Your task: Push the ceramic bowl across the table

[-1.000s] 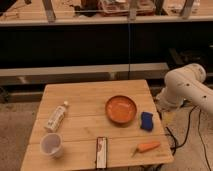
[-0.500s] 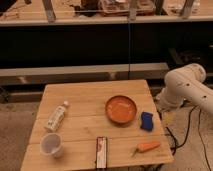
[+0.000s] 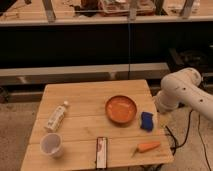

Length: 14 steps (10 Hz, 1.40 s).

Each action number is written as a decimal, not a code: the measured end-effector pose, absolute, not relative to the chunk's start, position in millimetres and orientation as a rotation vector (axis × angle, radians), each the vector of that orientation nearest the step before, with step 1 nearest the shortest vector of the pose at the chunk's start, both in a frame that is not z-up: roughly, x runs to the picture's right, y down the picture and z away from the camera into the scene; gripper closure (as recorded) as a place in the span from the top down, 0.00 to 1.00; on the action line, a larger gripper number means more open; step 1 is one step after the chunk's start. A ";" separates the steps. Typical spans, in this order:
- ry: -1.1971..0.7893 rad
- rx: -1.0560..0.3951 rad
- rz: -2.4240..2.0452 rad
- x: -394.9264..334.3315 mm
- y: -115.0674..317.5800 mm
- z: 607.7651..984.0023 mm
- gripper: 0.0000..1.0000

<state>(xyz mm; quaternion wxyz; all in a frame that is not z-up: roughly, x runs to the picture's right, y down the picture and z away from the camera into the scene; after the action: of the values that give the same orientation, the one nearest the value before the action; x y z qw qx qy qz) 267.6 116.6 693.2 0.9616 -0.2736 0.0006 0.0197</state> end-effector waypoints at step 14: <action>-0.042 -0.558 0.037 255.0 139.5 720.3 0.21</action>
<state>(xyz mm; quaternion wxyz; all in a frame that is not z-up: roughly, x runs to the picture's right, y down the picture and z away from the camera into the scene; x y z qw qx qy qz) 255.0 139.5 720.3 0.9610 -0.2753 -0.0206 0.0184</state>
